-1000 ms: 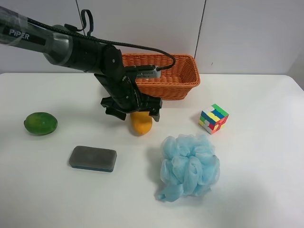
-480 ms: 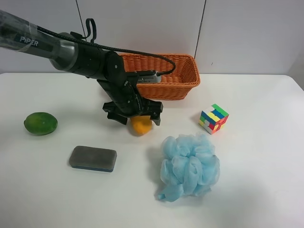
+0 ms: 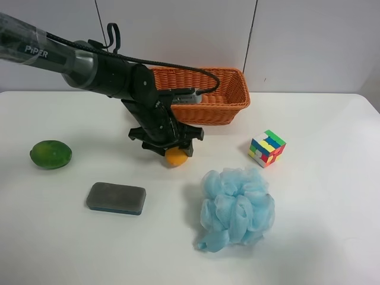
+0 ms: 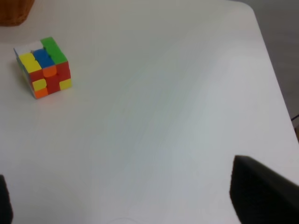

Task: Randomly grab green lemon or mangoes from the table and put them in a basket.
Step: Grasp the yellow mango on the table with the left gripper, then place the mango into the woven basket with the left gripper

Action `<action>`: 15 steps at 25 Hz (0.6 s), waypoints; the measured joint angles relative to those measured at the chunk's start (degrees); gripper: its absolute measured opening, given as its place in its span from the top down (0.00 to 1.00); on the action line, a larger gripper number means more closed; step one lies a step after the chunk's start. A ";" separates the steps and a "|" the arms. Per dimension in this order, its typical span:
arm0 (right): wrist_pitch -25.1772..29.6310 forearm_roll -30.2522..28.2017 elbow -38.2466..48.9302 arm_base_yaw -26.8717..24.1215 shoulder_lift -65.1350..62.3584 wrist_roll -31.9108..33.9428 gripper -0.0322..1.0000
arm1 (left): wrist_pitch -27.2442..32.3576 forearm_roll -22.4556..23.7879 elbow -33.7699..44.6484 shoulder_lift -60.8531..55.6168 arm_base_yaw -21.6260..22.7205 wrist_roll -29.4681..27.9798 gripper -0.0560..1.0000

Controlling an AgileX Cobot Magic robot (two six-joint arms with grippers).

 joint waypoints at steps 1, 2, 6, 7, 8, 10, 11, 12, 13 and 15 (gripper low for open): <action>0.00 0.00 0.00 0.00 0.00 0.00 0.08 | 0.00 0.00 0.00 0.00 0.00 0.00 0.36; 0.00 0.00 0.00 0.00 0.00 0.00 0.08 | 0.00 0.00 0.00 0.00 0.00 0.00 0.36; 0.00 0.00 0.00 0.00 0.00 0.00 0.08 | 0.00 0.00 0.00 0.00 0.00 0.00 0.36; 0.00 0.00 0.00 0.00 0.00 0.00 0.08 | 0.00 0.00 0.00 0.00 0.00 0.00 0.36; 0.00 0.00 0.00 0.00 0.00 0.00 0.08 | 0.00 0.00 0.00 0.00 0.00 0.00 0.36; 0.00 0.00 0.00 0.00 0.00 0.00 0.08 | 0.00 0.00 0.00 0.00 0.00 0.00 0.36; 0.00 0.00 0.00 0.00 0.00 0.00 0.08 | 0.00 0.00 0.00 0.00 0.00 0.00 0.36; 0.00 0.00 0.00 0.00 0.00 0.00 0.08 | 0.13 0.00 0.00 0.00 0.00 0.00 0.36; 0.00 0.00 0.00 0.00 0.00 0.00 0.08 | 0.39 0.00 0.00 -0.12 0.00 0.00 0.36; 0.00 0.00 0.00 0.00 0.00 0.00 0.08 | 2.09 0.00 0.00 -0.83 0.00 0.00 0.36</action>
